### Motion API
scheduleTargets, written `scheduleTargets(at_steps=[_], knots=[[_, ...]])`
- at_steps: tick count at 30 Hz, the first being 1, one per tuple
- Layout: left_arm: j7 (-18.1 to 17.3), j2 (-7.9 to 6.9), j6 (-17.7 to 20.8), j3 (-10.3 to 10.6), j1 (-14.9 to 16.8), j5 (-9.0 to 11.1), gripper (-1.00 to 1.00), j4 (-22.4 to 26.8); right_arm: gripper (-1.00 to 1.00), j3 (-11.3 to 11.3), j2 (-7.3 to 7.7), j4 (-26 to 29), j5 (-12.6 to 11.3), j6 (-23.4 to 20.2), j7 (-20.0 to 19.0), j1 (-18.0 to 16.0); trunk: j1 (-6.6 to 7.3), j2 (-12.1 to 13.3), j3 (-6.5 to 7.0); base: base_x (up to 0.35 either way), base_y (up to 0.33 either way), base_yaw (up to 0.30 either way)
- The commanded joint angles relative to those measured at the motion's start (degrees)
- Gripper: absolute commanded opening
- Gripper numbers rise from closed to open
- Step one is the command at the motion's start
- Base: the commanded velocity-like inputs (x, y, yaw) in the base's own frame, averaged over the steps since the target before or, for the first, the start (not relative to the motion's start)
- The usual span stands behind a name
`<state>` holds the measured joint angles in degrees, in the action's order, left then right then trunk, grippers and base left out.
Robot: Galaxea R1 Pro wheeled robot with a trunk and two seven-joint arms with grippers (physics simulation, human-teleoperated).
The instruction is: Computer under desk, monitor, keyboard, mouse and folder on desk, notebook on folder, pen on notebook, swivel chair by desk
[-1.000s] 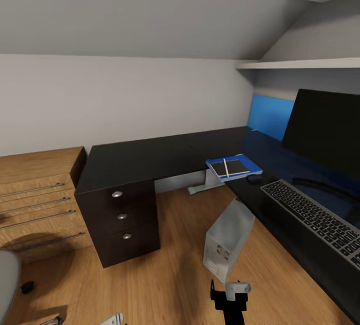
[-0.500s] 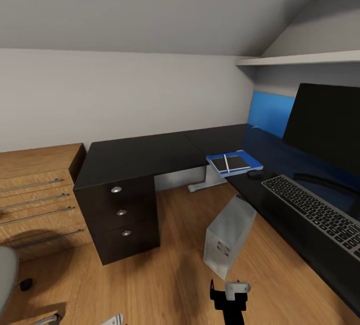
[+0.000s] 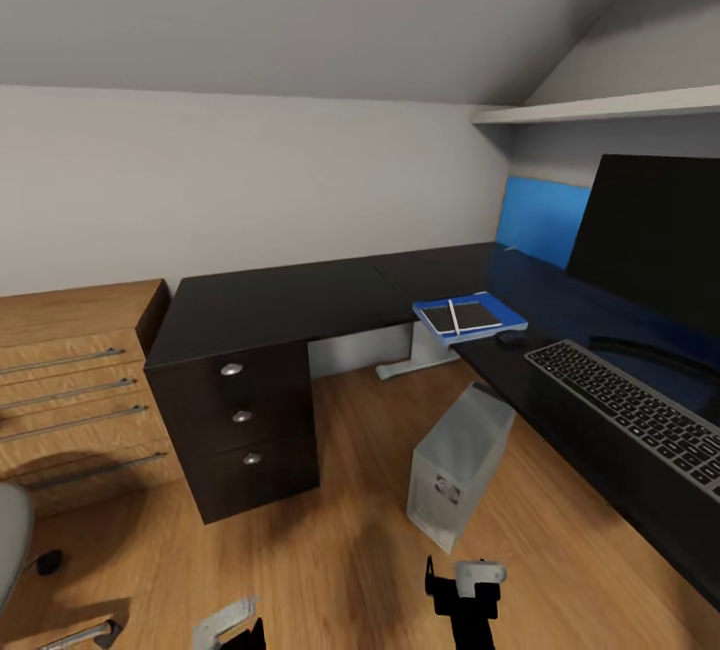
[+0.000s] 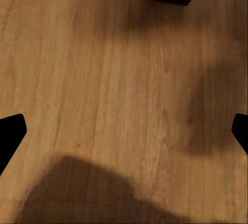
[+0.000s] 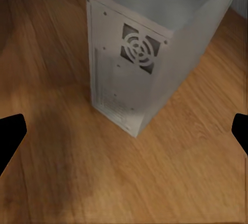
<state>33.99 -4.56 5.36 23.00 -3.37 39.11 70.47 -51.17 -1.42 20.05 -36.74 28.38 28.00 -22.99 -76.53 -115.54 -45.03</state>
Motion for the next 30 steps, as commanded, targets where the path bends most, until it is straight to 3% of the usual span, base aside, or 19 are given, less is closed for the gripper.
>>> scheduleTargets(at_steps=[1,4,9,11,12,15,18,19,22,30], knots=[[0.4,0.17,0.4,0.1,0.7,0.2,1.0,0.1,1.0,-0.2,0.1,-0.1,-0.5,0.2,0.3,-0.2,-0.22,-0.4,-0.23,0.0,0.0,0.0],[0.5,1.87,3.1,0.1,3.7,0.2,1.0,-0.4,1.0,1.6,0.38,-0.6,-1.2,-0.1,0.2,-1.3,-0.88,-1.6,-0.77,0.0,0.0,0.0],[0.7,4.22,12.2,0.1,10.8,0.2,1.0,-1.3,1.0,3.7,0.51,-2.9,-2.0,-1.8,-1.3,-5.5,-1.98,-3.6,-1.67,0.0,0.0,0.0],[0.7,4.65,13.4,0.0,12.6,0.3,1.0,-1.8,1.0,3.9,0.52,-3.4,-2.2,-2.8,-2.0,-6.6,-2.42,-4.5,-2.03,0.0,0.0,0.0],[0.7,5.58,14.5,-0.1,15.0,0.5,1.0,-3.0,1.0,4.1,0.59,-3.8,-2.7,-4.6,-3.3,-8.4,-2.64,-4.9,-2.21,0.0,0.0,0.0],[0.6,6.62,15.1,-0.2,17.1,0.7,1.0,-4.2,1.0,4.7,0.72,-4.8,-4.1,-6.9,-5.3,-10.8,-3.3,-6.1,-2.74,0.0,0.0,0.0],[0.5,6.92,15.3,-0.3,17.9,0.7,1.0,-4.7,1.0,5.1,0.8,-6.0,-5.7,-8.6,-6.9,-12.5,-3.96,-7.3,-3.28,0.0,0.0,0.0],[0.3,7.04,15.4,-0.5,18.3,0.7,1.0,-5.0,1.0,5.4,0.93,-7.4,-7.7,-11.3,-9.6,-14.4,-4.18,-7.7,-3.46,0.0,0.0,0.0],[0.3,7.07,15.4,-0.5,18.5,0.7,1.0,-5.1,1.0,5.5,1.39,-8.1,-9.1,-14.5,-12.1,-15.9,-4.83,-8.9,-4.0,0.0,0.0,0.0],[0.1,6.32,15.2,-0.5,18.6,0.6,1.0,-4.6,1.0,5.9,1.96,-8.5,-11.8,-18.9,-13.9,-17.9,-6.59,-12.1,-5.44,0.0,0.0,0.0]])
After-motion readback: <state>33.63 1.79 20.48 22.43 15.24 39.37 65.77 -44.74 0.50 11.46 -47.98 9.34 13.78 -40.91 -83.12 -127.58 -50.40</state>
